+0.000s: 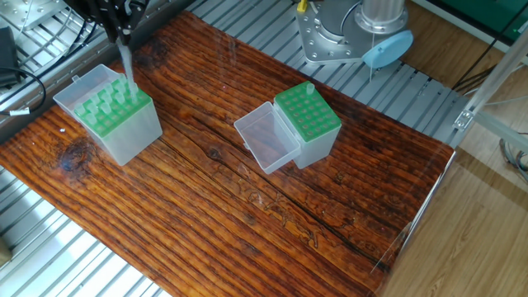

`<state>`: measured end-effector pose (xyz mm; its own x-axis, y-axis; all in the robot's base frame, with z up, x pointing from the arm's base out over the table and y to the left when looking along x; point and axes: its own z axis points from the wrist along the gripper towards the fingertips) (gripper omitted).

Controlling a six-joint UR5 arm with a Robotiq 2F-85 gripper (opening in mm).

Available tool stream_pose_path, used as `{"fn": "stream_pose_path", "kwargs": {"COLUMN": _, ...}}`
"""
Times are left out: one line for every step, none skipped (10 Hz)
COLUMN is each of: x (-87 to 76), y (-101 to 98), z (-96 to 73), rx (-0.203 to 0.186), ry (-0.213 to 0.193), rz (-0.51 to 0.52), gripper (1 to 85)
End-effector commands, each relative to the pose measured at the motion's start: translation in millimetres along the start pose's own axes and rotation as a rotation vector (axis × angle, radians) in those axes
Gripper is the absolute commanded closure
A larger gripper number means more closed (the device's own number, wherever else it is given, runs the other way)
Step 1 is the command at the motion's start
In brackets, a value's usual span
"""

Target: Transfer all large pipette tips from one holder to another

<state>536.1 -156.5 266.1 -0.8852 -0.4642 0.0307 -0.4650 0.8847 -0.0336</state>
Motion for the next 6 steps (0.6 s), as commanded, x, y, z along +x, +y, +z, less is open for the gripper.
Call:
{"fn": "stream_pose_path", "kwargs": {"x": -1.9, "y": 4.7, "z": -1.2, "rx": -0.019, "ry": -0.009, "rz": -0.007, "gripper": 54.3}}
{"fn": "stream_pose_path", "kwargs": {"x": -1.9, "y": 4.7, "z": -1.3, "rx": -0.019, "ry": -0.009, "rz": -0.007, "gripper": 54.3}}
{"fn": "stream_pose_path", "kwargs": {"x": -0.8, "y": 5.8, "z": -1.5, "rx": -0.021, "ry": -0.004, "rz": -0.005, "gripper": 54.3}}
{"fn": "stream_pose_path", "kwargs": {"x": -1.9, "y": 10.3, "z": -3.8, "rx": -0.031, "ry": -0.002, "rz": 0.009, "gripper": 54.3}}
{"fn": "stream_pose_path", "kwargs": {"x": -2.7, "y": 18.1, "z": -9.1, "rx": -0.039, "ry": 0.006, "rz": 0.033, "gripper": 54.3}}
{"fn": "stream_pose_path", "kwargs": {"x": -1.9, "y": 29.7, "z": -13.3, "rx": -0.047, "ry": 0.02, "rz": 0.062, "gripper": 54.3}}
